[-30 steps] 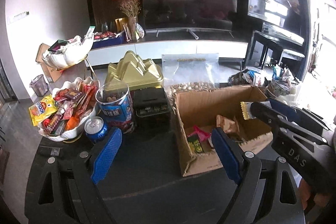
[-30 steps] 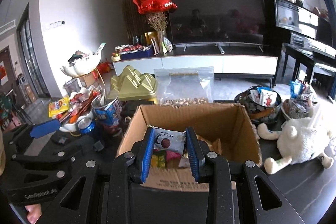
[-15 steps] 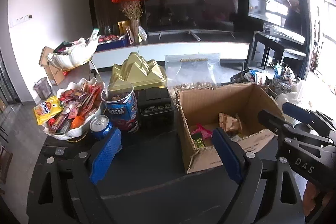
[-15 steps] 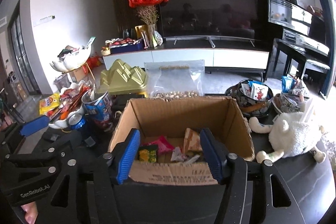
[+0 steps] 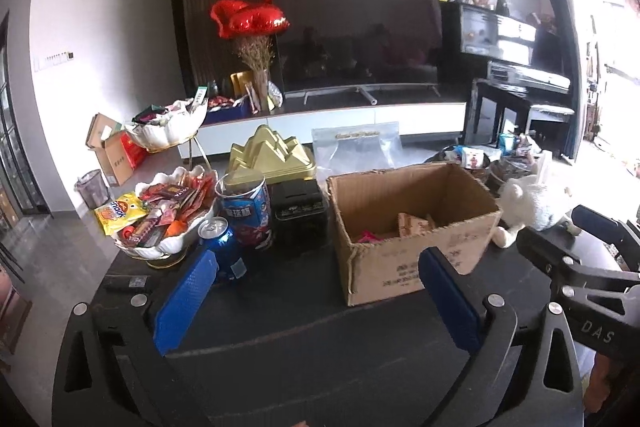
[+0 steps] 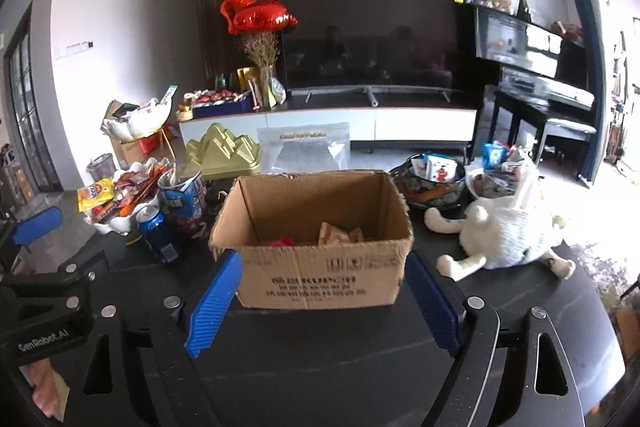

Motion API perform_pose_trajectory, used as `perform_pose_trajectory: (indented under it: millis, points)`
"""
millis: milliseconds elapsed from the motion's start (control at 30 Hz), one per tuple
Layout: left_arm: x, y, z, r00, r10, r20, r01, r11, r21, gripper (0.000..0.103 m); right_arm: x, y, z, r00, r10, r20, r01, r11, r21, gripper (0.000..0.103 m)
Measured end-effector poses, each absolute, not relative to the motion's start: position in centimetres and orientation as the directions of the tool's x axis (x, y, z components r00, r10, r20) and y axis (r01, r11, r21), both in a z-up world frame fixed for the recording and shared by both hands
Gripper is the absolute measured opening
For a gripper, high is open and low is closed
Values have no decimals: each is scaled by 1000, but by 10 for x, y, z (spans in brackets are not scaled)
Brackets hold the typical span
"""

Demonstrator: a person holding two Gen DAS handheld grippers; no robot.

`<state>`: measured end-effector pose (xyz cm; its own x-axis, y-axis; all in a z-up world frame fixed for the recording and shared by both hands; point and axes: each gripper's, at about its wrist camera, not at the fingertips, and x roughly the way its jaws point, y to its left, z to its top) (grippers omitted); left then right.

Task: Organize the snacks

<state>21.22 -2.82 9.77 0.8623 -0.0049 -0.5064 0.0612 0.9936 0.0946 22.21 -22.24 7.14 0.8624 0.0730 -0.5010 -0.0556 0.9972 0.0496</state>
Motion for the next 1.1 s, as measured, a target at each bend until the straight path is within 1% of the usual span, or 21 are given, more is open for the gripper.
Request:
perform_pose_trajectory:
  millis: [100, 367, 567, 700, 967, 1100]
  points:
    - [194, -30, 99, 872, -3, -490, 61, 993, 102, 103, 200, -225, 72, 875, 65, -480, -48, 998, 48, 91]
    - [149, -28, 97, 878, -39, -476, 81, 994, 68, 103, 153, -225, 70, 890, 69, -451, -62, 998, 30, 92]
    - [125, -28, 92, 894, -13, -447, 60, 994, 90, 103, 135, -227, 69, 893, 91, -441, -77, 996, 50, 92]
    - [112, -26, 88, 909, 4, -417, 33, 996, 81, 103, 128, -229, 65, 893, 93, -441, -73, 995, 60, 92]
    - [109, -27, 78, 901, -10, -434, 48, 996, 77, 103, 117, -226, 56, 887, 105, -451, -90, 994, 53, 92]
    - [107, -28, 77, 903, -4, -429, 43, 996, 81, 103, 116, -227, 54, 889, 95, -447, -82, 995, 49, 92]
